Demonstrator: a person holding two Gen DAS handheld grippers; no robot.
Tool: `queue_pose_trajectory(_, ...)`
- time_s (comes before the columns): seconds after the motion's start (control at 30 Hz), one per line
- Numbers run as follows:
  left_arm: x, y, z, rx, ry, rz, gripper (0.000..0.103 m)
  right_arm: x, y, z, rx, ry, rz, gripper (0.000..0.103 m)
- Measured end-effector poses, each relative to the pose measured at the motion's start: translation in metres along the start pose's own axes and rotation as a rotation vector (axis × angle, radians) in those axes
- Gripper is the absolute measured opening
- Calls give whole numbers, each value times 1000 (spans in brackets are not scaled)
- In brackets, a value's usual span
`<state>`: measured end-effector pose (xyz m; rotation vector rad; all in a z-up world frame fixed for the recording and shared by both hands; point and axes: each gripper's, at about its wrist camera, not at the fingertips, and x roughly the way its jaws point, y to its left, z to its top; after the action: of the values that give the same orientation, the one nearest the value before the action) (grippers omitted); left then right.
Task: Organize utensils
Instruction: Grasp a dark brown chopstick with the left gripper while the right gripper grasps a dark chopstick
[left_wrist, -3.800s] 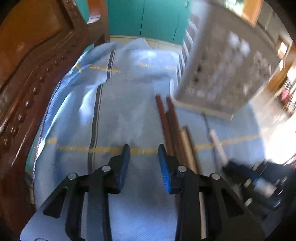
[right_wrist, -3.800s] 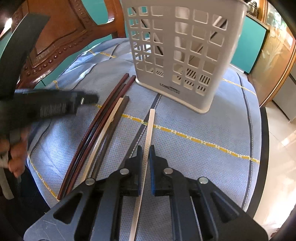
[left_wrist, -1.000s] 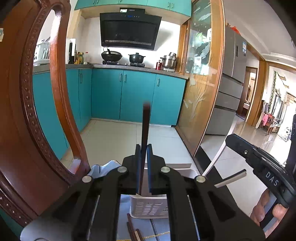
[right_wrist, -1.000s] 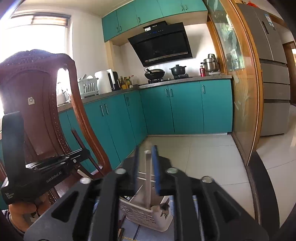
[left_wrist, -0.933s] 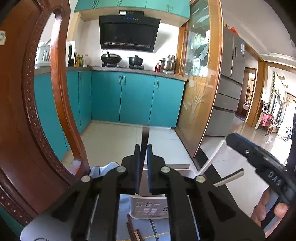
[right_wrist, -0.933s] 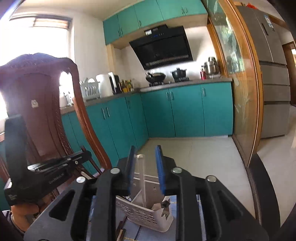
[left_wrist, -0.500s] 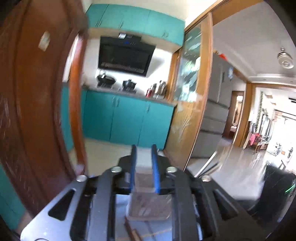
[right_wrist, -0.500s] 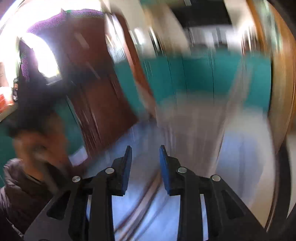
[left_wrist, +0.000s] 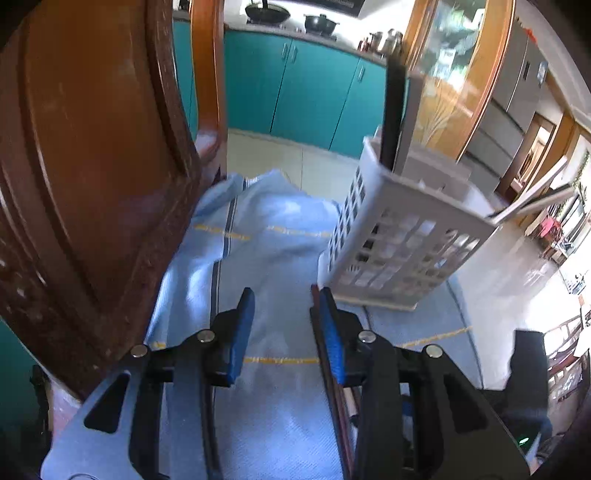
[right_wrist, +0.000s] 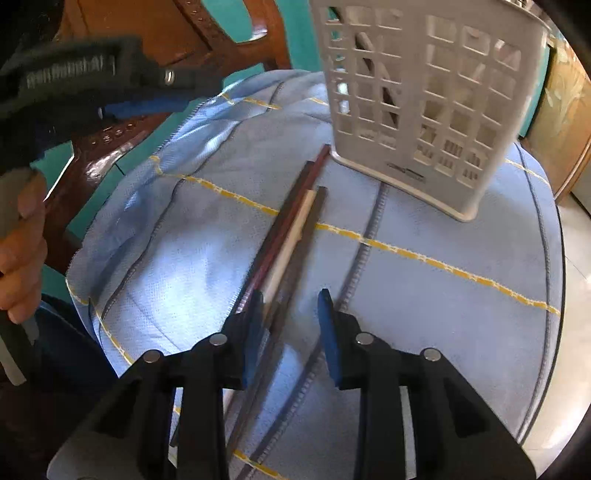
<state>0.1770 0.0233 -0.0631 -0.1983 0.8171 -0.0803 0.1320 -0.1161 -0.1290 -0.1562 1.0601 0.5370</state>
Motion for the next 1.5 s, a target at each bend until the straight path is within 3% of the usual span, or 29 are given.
queue_pose_trajectory(0.13,20,-7,-3,25,56,27,37,-6,-23,4,43,17,1,12)
queue_pose_trajectory(0.23,35,-15,-9,56,99,40,37,-9,-36,4,80,15,-27,7)
queue_pose_trajectory(0.33,48,-26,-17,86,133,30,37,-13,-47,2,104,12,-85,7)
queue_pose_trajectory(0.6,72,-60,-39,213,210,-50,37,-18,-61,-3,134,-2,-62,10)
queue_pose_trajectory(0.7,80,-66,-46,237,221,-14,38,-18,-60,-3,135,-2,-59,10)
queue_pose_trajectory(0.8,80,-68,-49,237,208,4,25,-17,-58,-1,132,-2,-57,10)
queue_pose_trajectory(1.07,61,-64,-71,212,250,-130,20,-17,-56,2,132,-1,-52,10)
queue_pose_trajectory(1.23,54,-58,-75,221,223,-62,20,-17,-53,4,128,-4,-55,10)
queue_pose_trajectory(1.5,53,-36,-62,136,208,-42,20,-15,-55,2,131,1,-59,10)
